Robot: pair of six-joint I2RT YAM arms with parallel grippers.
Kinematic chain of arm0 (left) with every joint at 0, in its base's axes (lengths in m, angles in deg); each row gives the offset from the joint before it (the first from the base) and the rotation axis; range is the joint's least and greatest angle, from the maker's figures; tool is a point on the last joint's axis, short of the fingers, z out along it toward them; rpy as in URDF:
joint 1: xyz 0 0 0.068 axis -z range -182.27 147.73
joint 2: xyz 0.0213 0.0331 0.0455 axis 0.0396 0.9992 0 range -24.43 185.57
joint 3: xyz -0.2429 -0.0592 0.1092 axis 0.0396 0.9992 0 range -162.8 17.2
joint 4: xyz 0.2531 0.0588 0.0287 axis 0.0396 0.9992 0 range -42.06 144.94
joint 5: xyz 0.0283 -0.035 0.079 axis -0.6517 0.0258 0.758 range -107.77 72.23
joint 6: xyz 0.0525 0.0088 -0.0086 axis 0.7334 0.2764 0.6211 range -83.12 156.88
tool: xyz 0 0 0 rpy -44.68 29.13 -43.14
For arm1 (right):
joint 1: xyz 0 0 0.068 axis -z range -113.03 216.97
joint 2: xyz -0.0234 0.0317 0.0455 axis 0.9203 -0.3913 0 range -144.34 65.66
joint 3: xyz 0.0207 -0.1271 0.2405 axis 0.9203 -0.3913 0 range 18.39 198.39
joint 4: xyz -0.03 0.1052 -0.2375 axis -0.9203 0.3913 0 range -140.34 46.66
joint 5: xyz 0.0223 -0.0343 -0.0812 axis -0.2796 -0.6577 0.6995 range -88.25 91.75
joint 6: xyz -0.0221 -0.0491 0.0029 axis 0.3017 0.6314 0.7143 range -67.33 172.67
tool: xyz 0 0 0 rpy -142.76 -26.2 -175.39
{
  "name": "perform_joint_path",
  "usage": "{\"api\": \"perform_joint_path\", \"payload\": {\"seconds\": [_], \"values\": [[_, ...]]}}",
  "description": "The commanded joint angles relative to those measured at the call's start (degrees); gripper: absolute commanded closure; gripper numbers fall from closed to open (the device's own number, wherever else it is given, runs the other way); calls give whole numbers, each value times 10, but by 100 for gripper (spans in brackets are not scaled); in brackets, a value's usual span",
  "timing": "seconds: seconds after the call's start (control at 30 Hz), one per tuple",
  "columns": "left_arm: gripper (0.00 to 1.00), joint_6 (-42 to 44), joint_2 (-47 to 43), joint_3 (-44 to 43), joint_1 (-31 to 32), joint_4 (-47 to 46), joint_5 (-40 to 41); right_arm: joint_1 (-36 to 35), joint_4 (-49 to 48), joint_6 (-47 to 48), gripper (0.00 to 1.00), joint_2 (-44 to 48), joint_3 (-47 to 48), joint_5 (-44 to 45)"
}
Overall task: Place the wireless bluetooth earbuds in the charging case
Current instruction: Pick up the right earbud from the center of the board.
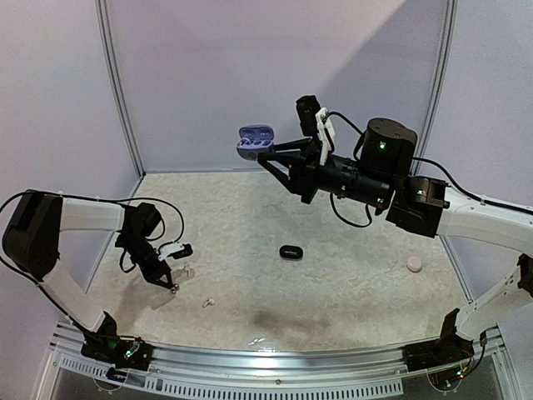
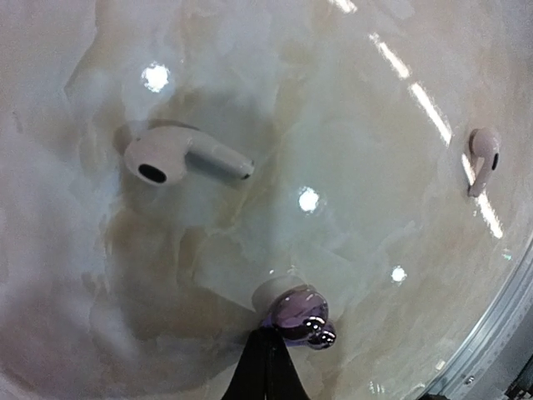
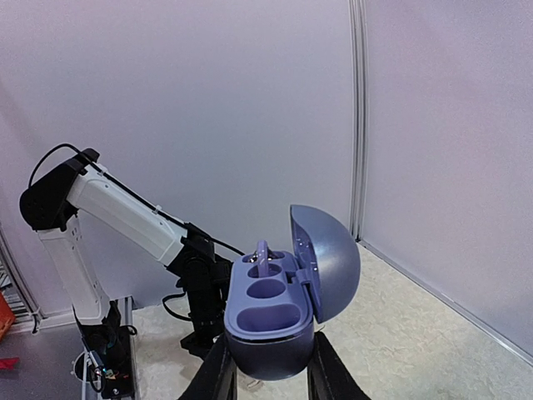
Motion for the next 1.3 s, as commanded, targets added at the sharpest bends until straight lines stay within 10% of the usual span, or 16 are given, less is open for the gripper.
{"api": "perform_joint_path", "payload": {"seconds": [0.0,0.47,0.67,1.27], "values": [[100,4,1,-14,21,0,-4,4,6,1,100,17,-5,8],[100,47,-24,-22,50,18,36,3,13,8,100,16,-1,12],[80,7,-26,-25,50,18,30,4,19,12,100,24,-3,10],[72,-25,-21,-4,62,-6,3,4,29,-1,100,40,-15,19]]}}
